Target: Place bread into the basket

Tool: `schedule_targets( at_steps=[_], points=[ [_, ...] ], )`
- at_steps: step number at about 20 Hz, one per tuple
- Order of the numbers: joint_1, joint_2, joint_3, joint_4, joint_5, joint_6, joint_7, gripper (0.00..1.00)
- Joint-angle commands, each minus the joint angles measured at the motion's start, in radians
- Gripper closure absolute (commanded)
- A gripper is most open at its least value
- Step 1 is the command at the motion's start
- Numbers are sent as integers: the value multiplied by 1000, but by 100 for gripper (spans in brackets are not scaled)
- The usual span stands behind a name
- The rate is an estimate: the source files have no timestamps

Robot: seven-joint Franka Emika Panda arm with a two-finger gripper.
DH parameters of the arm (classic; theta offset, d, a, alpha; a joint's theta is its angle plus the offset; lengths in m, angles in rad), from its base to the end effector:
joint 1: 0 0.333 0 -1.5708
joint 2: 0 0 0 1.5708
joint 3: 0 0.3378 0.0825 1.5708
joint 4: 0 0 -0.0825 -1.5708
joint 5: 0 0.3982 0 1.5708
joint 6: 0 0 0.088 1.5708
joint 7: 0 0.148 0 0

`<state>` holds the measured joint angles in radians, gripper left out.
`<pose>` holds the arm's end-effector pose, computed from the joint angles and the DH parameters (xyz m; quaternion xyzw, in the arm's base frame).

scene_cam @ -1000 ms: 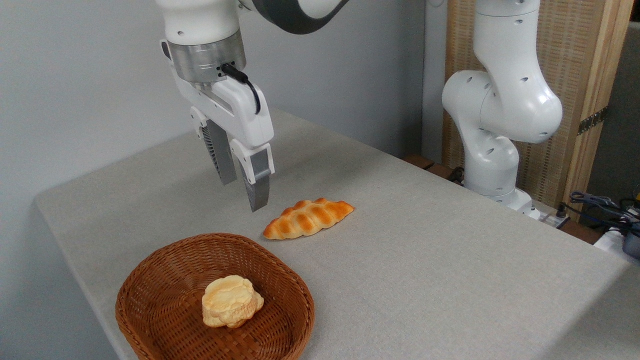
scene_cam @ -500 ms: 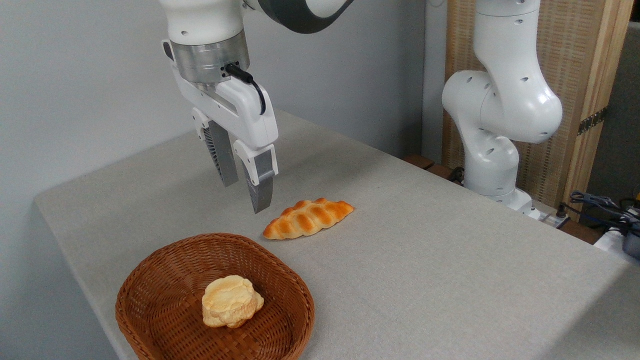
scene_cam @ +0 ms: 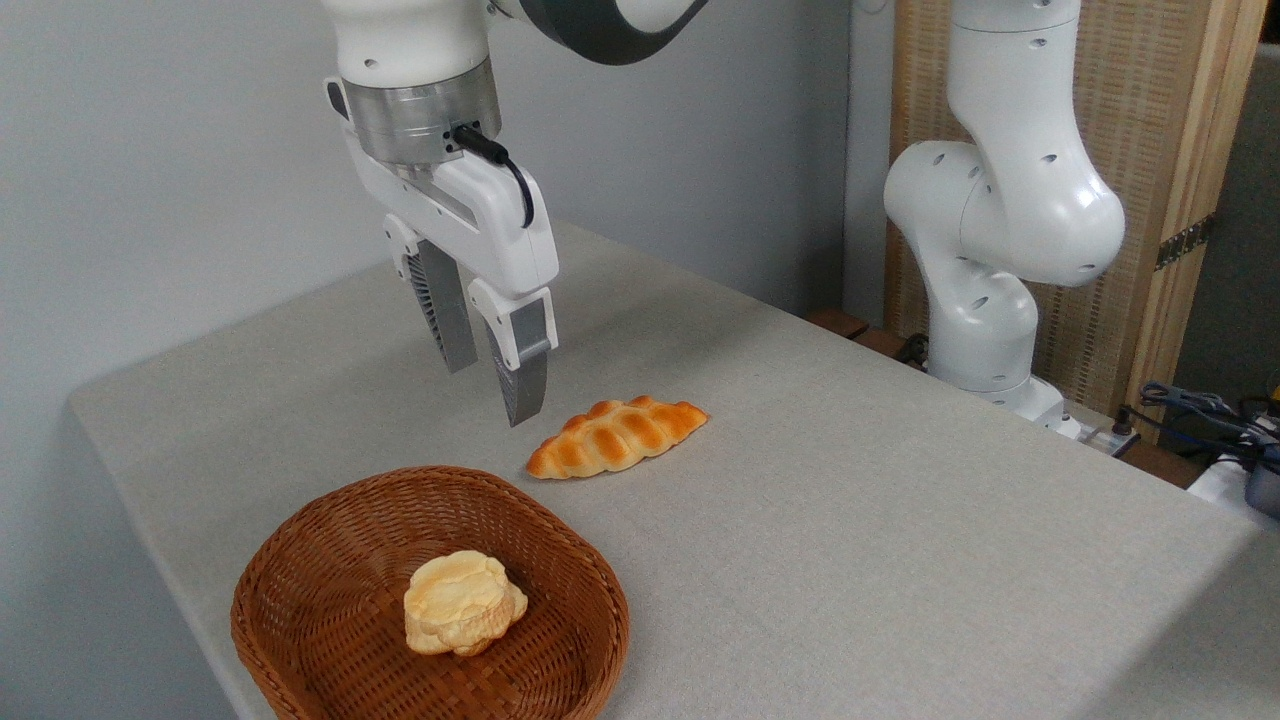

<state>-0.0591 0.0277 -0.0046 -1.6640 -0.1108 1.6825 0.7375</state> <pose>0.5817 -0.0523 0.5543 0.9219 -0.3835 0.0139 0.0535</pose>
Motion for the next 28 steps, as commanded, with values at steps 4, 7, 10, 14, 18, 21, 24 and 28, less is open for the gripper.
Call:
schedule_targets(
  at_steps=[4, 7, 10, 14, 18, 21, 24, 28],
  points=[
    [-2, -9, 11, 0, -12, -6, 20, 0],
    [-2, -8, 9, -5, -12, -23, 22, 0],
    [-2, -11, 11, -5, -12, -30, 22, 0],
    [-2, -11, 9, -5, -12, -43, 22, 0],
    [-2, -26, 9, -20, -10, -44, 22, 0],
    [-4, -54, 11, -54, -7, -44, 25, 0],
    [-5, -106, 9, -147, -4, -37, 43, 0],
    [-5, -143, 9, -242, -3, -20, 63, 0]
  ],
)
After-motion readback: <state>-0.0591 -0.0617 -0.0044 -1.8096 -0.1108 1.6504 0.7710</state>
